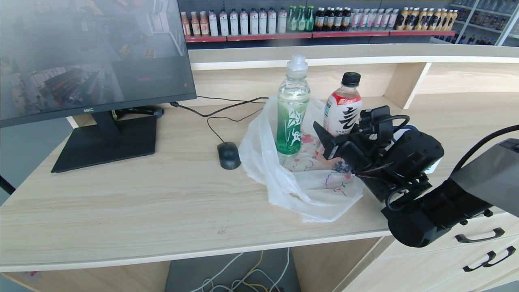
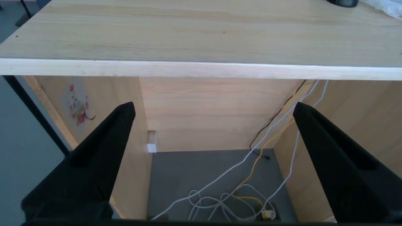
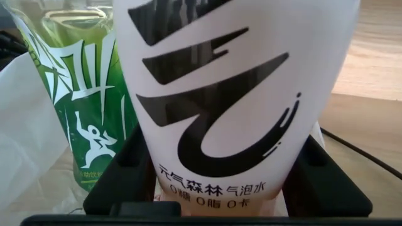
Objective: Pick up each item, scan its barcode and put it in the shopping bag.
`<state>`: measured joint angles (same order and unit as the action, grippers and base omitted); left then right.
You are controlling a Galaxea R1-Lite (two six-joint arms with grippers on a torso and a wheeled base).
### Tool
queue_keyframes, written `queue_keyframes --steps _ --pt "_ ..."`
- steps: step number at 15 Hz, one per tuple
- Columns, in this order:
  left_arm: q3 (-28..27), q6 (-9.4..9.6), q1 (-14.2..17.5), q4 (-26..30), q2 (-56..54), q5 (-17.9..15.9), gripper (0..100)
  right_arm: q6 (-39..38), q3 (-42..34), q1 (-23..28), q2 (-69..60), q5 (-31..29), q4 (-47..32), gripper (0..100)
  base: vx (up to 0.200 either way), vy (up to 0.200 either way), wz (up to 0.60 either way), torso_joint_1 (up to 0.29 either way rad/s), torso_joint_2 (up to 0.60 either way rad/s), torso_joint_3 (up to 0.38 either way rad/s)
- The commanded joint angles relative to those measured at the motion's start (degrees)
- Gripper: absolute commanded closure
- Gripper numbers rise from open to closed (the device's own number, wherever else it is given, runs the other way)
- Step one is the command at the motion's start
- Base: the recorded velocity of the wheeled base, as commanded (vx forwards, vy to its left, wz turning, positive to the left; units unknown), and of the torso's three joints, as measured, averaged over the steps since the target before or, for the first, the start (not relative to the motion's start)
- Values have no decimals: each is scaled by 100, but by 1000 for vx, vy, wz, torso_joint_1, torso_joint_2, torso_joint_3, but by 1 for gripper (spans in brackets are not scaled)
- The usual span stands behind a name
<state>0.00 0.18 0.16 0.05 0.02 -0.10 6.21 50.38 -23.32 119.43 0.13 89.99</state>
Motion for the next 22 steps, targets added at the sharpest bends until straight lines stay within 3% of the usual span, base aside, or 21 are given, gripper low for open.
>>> queue_keyframes --steps 1,13,14,18,22 --pt "0 -1 2 -5 -2 1 0 -5 -37 -6 45 -5 1 100 0 0 0 0 0 0" --pt "0 -1 2 4 -2 1 0 -84 -90 3 28 -5 1 100 0 0 0 0 0 0" --pt "0 -1 2 4 -2 1 0 -84 -81 3 -8 -5 1 0 0 0 0 0 0 0" --pt "0 -1 2 -5 -2 1 0 -128 -169 3 -412 -5 1 0 0 0 0 0 0 0" --pt "0 -1 2 4 -2 1 0 -111 -1083 -6 -1458 4 1 0 0 0 0 0 0 0"
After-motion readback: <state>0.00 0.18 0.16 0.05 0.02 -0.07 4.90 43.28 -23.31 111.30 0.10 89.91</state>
